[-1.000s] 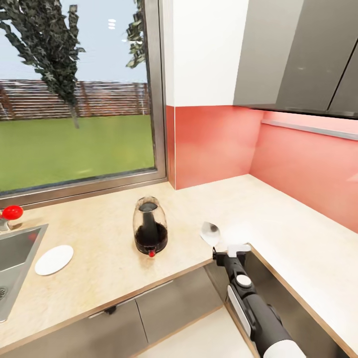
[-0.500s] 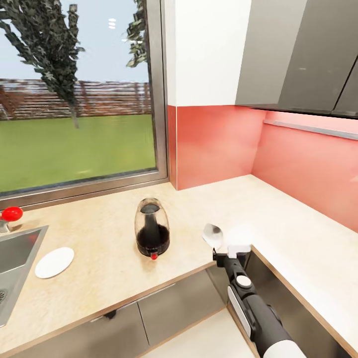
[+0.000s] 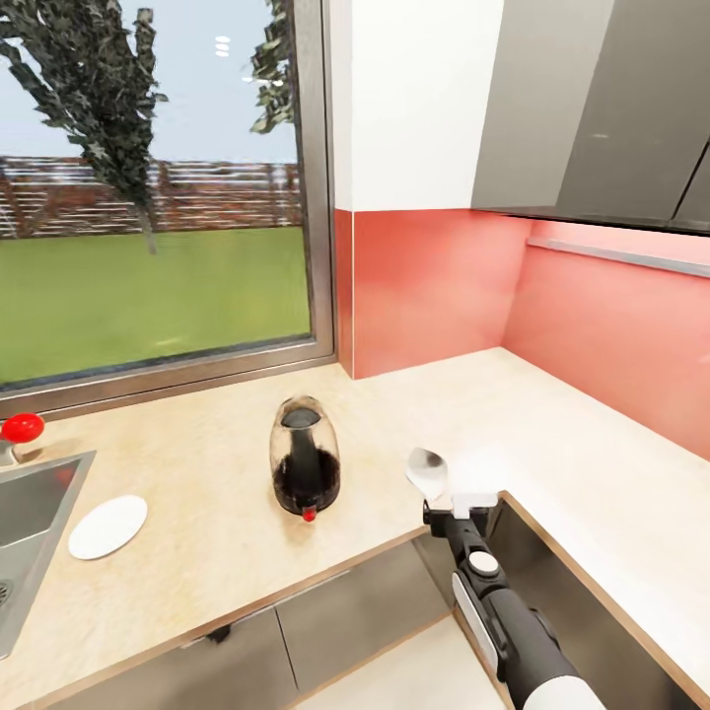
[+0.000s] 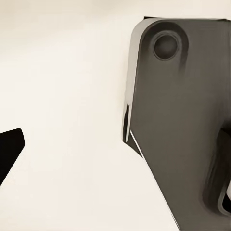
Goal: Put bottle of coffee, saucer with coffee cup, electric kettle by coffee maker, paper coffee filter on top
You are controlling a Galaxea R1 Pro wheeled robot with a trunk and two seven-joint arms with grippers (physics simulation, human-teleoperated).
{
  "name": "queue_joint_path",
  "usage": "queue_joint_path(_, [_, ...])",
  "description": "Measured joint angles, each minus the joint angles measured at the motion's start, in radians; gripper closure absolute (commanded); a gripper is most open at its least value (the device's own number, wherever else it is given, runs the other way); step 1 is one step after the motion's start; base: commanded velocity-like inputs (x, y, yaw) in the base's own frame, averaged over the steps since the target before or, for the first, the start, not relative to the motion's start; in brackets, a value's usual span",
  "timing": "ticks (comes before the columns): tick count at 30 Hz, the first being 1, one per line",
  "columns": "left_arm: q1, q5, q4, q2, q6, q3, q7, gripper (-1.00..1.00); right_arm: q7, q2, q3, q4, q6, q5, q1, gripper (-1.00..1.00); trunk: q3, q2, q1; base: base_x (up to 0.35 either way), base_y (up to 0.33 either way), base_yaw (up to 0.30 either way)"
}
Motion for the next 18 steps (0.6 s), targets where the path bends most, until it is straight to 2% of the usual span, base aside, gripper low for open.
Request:
queue_joint_path(7, [0.000,0.000,0.001,0.000,0.000,0.000,0.000,-1.00,0.000,-0.001,-0.001,0.003,-0.001,0.000,0.000,-1.00,0.000,0.000,0.000,0.132,0.001,0.000])
queue_joint_path(18, [0.000,0.000,0.003,0.000,0.000,0.000,0.000,-1.00,0.000,-0.001,-0.002,0.001,0.000,-0.001,0.000,-1.00,0.000,0.000,0.000,0.013,0.000,0.000])
